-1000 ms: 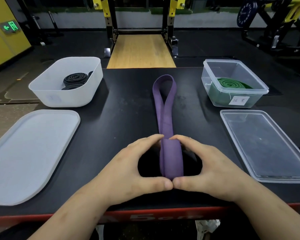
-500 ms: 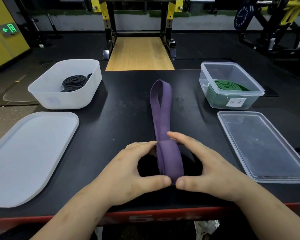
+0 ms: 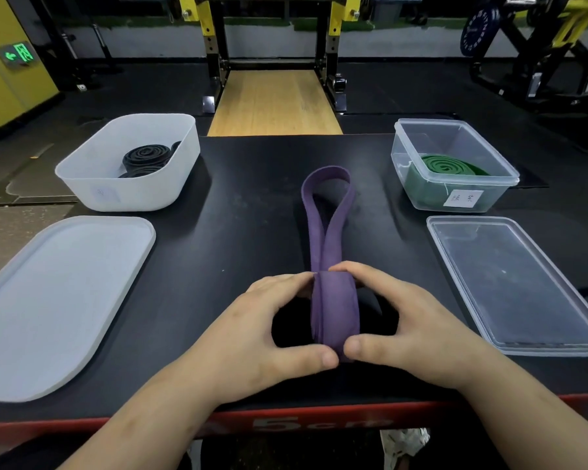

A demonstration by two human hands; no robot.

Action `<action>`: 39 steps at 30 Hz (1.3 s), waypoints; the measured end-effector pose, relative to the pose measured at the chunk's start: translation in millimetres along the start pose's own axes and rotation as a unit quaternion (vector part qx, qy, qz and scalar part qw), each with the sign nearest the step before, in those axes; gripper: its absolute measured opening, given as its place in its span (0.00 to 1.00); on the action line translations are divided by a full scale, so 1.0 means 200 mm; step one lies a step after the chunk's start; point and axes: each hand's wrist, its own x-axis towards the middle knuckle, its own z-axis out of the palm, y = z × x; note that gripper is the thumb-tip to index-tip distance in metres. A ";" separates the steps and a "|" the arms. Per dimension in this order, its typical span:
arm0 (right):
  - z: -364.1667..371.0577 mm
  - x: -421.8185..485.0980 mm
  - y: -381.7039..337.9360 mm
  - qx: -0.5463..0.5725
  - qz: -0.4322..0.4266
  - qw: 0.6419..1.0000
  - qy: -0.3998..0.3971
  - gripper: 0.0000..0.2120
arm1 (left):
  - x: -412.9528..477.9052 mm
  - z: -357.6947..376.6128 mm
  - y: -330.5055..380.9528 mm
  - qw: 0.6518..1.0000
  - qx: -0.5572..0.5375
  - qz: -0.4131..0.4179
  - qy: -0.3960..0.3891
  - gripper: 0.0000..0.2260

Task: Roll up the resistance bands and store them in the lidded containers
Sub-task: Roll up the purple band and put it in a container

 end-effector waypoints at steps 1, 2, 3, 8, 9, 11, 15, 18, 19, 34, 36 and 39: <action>0.01 0.00 0.00 0.009 -0.002 1.000 0.009 0.32 | 0.00 0.00 0.00 1.000 0.004 -0.002 -0.005 0.43; 0.01 0.01 0.01 0.013 -0.002 1.000 0.012 0.31 | 0.00 0.00 0.00 1.000 0.007 -0.002 -0.006 0.45; 0.02 0.01 0.02 0.011 -0.001 1.000 0.009 0.32 | 0.00 0.00 0.00 1.000 0.006 0.001 -0.003 0.44; 0.00 0.00 0.03 -0.018 0.020 0.999 -0.021 0.44 | 0.01 -0.01 0.01 1.000 -0.013 0.018 0.014 0.33; 0.00 0.00 0.02 -0.018 0.020 1.000 -0.017 0.43 | 0.01 -0.01 0.01 1.000 -0.015 0.020 0.014 0.33; 0.01 0.01 0.02 -0.001 0.015 1.000 -0.001 0.39 | 0.00 -0.01 0.01 1.000 -0.018 0.022 0.005 0.35; 0.03 0.02 0.09 -0.015 0.025 1.000 -0.010 0.43 | 0.01 -0.01 0.02 1.000 -0.009 0.021 -0.012 0.38; 0.02 0.01 0.07 -0.021 0.014 0.999 -0.021 0.42 | 0.01 0.00 0.01 1.000 -0.006 0.019 -0.006 0.36; 0.02 0.02 0.04 -0.002 0.009 1.000 0.003 0.38 | 0.01 0.00 0.00 1.000 -0.001 0.017 -0.003 0.36; -0.19 0.77 0.16 0.158 0.115 0.971 0.137 0.30 | 0.00 0.00 -0.02 1.000 0.021 -0.010 -0.020 0.46; -0.19 0.81 0.13 0.203 0.081 0.969 0.111 0.26 | 0.00 0.00 -0.03 1.000 0.022 -0.006 -0.017 0.46; -0.17 0.90 0.12 0.216 0.065 0.969 0.103 0.24 | 0.00 -0.01 -0.01 1.000 0.022 0.004 -0.010 0.45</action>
